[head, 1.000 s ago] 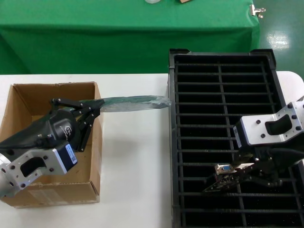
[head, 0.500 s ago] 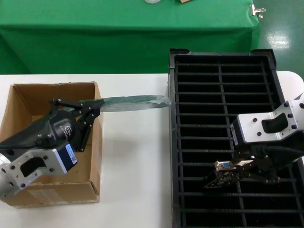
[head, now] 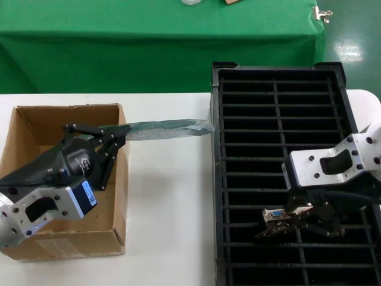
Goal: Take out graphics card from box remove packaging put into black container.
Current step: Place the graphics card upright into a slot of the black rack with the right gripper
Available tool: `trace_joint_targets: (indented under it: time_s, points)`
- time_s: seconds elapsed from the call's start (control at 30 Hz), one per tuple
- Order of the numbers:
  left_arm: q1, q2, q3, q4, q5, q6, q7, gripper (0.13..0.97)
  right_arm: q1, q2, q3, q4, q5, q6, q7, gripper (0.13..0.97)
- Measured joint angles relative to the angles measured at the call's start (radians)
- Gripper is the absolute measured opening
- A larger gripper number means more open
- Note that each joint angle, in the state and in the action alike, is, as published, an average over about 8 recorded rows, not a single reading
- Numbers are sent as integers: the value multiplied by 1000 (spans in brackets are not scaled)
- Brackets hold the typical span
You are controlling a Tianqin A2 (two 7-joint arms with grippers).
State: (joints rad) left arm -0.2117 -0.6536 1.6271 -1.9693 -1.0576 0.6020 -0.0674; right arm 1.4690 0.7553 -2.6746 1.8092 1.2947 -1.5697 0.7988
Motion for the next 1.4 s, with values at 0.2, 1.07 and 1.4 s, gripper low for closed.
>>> trace_joint_targets:
  time_s: [0.2, 1.07, 1.4]
  points:
    - [0, 0, 0, 0, 0, 0, 0, 139, -9, -25, 3, -9, -7, 0, 15, 188]
    - [0, 0, 0, 0, 0, 0, 0, 139, -22, -120, 22, -67, -65, 0, 100, 188]
    - [0, 0, 0, 0, 0, 0, 0, 139, -4, -98, 7, -48, -33, 0, 171, 188]
